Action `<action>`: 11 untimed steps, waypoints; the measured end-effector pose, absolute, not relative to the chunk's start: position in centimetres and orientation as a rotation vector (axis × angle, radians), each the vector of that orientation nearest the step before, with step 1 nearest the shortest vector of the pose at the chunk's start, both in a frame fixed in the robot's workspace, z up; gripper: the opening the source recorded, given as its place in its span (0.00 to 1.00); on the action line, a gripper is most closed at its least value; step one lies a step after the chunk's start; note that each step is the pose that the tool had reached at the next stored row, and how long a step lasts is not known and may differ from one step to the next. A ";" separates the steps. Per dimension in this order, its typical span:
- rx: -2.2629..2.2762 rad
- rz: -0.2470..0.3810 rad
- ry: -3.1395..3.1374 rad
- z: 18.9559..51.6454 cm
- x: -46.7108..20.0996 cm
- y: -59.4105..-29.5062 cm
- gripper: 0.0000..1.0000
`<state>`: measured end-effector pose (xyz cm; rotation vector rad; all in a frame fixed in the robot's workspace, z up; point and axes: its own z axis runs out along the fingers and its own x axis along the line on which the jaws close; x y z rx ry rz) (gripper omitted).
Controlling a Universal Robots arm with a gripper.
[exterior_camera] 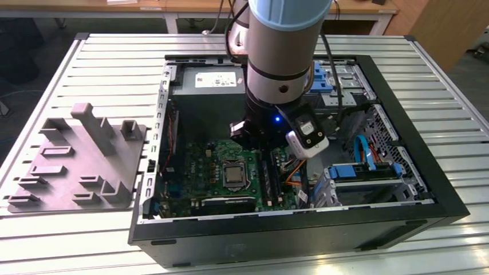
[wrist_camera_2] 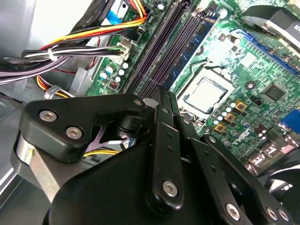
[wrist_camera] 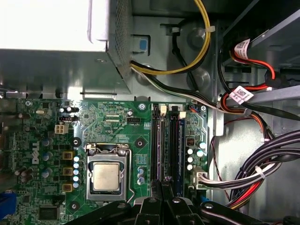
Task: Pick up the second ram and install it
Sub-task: 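Insert the second ram into the second slot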
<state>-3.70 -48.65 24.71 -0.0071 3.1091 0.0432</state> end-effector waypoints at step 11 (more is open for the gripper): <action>-0.034 0.047 3.109 24.7 -3.6 -48.6 0.12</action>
